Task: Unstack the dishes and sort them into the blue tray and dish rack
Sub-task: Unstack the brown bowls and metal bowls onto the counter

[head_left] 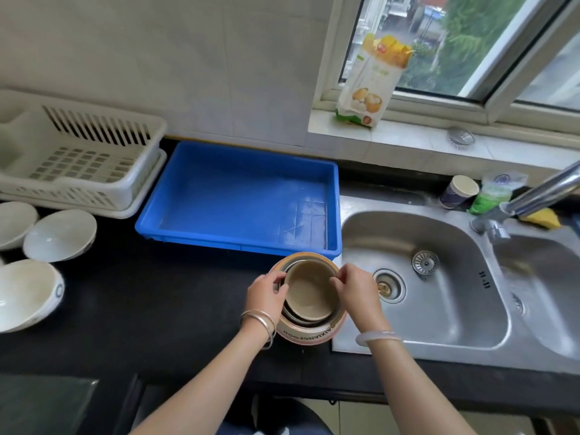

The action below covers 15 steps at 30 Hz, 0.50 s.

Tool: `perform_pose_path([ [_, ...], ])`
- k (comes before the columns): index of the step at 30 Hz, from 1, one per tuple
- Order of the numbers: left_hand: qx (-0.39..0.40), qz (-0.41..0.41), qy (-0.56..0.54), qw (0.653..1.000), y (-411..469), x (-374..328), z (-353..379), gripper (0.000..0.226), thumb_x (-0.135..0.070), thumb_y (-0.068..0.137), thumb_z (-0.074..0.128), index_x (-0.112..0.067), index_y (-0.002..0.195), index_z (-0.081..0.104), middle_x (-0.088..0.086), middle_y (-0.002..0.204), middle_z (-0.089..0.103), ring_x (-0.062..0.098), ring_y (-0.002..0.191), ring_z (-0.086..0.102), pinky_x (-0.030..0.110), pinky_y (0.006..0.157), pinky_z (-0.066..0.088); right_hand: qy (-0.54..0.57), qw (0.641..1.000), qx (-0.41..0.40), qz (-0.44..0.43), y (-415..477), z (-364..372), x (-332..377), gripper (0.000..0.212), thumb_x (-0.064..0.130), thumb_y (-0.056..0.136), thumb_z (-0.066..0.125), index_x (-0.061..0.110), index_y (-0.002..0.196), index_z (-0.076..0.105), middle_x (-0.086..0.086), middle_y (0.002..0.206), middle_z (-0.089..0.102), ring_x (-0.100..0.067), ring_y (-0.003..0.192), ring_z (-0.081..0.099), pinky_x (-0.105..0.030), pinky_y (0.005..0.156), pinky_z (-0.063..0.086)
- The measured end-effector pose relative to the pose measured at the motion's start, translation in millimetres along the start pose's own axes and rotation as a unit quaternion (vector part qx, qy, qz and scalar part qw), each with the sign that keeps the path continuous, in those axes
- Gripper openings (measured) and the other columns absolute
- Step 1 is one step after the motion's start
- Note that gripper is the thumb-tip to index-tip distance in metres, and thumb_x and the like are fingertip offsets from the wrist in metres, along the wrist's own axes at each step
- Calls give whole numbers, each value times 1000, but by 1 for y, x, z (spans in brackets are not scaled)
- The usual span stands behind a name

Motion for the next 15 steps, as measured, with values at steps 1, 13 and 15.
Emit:
perform_pose_path([
  [1,-2,-1,-3,1000,0,1,1,24,-17,89,55,-18,112,63,4,109,62,11,86,56,20,77,44,0,1000,5,0,1,-2,-1,15,21,87,63,13,77,54,-9,83,65,-23,71,50,-28,61,33],
  [13,-13,-15,41,999,8,-1,7,5,-23,84,63,-22,81,58,-1,91,57,7,73,51,12,55,35,104,994,24,1,4,-28,-14,20,17,91,56,18,75,43,-12,77,69,-25,60,67,-21,46,46],
  [15,-25,-1,60,998,8,-3,7,10,-21,84,62,-22,77,55,-3,92,55,6,73,49,13,56,35,141,990,16,6,5,-31,-15,19,15,90,57,22,76,47,-8,77,71,-17,52,66,-10,38,38],
])
Point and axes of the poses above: each hand's wrist, its own y-axis towards the middle knuckle, its own z-axis out of the palm, x = y × z, the point moved 1 cm from there along y, towards the middle knuckle
